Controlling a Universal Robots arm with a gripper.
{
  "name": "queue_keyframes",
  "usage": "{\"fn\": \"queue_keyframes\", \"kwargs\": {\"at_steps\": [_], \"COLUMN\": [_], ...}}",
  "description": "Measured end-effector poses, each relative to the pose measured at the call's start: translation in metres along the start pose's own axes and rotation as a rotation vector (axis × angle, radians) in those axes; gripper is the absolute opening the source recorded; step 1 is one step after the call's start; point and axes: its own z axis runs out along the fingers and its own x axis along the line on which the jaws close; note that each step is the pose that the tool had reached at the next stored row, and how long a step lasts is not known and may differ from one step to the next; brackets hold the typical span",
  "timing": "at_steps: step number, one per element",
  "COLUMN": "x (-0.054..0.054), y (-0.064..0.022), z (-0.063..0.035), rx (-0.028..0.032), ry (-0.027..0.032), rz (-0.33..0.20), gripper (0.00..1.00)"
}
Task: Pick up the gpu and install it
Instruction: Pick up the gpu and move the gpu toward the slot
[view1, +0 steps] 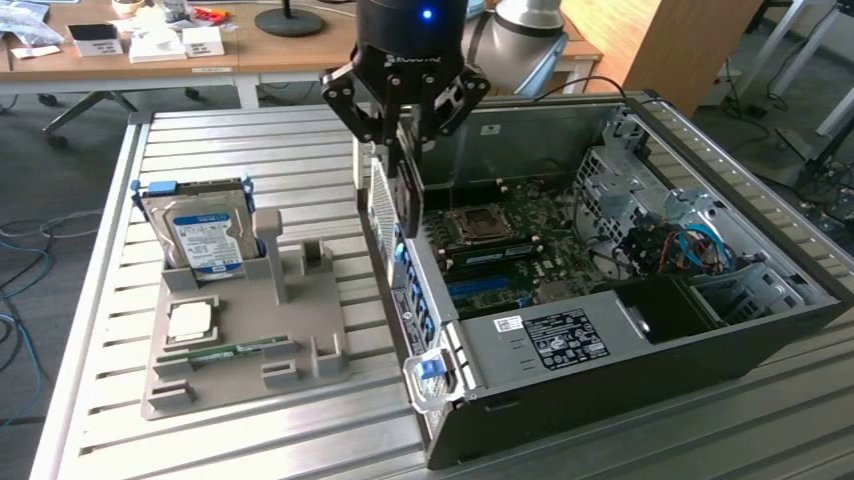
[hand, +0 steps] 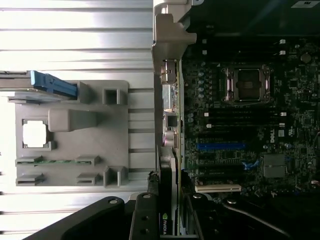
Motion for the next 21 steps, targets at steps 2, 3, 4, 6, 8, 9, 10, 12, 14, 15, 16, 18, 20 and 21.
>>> {"fn": "queue_keyframes", "kwargs": {"at_steps": [2, 3, 4, 6, 8, 9, 10, 12, 14, 15, 16, 18, 20, 21], "x": [-0.004, -0.006, -0.008, -0.012, -0.016, -0.018, -0.02, -0.025, -0.029, -0.031, -0.033, -0.036, -0.041, -0.043], "y": [0.0002, 0.0002, 0.0003, 0.0005, 0.0007, 0.0008, 0.0009, 0.0011, 0.0013, 0.0013, 0.0014, 0.0016, 0.0018, 0.0018], "z": [0.0001, 0.0001, 0.0002, 0.0002, 0.0004, 0.0004, 0.0005, 0.0006, 0.0007, 0.0008, 0.0008, 0.0009, 0.001, 0.001], "rx": [0.0, 0.0, -0.0001, 0.0, -0.0001, -0.0001, -0.0002, -0.0001, -0.0002, -0.0002, -0.0002, -0.0002, -0.0002, -0.0002], "ry": [0.0001, 0.0001, 0.0001, 0.0001, 0.0, 0.0001, 0.0, 0.0001, 0.0001, 0.0, 0.0, 0.0, 0.0001, 0.0001], "rz": [0.0, 0.0, 0.0, 0.0, 0.0, 0.0, 0.0, 0.0, 0.0, 0.0, 0.0, 0.0, 0.0, 0.0], "gripper": [0.27, 0.27, 0.27, 0.27, 0.27, 0.27, 0.27, 0.27, 0.27, 0.27, 0.27, 0.27, 0.27, 0.27]}}
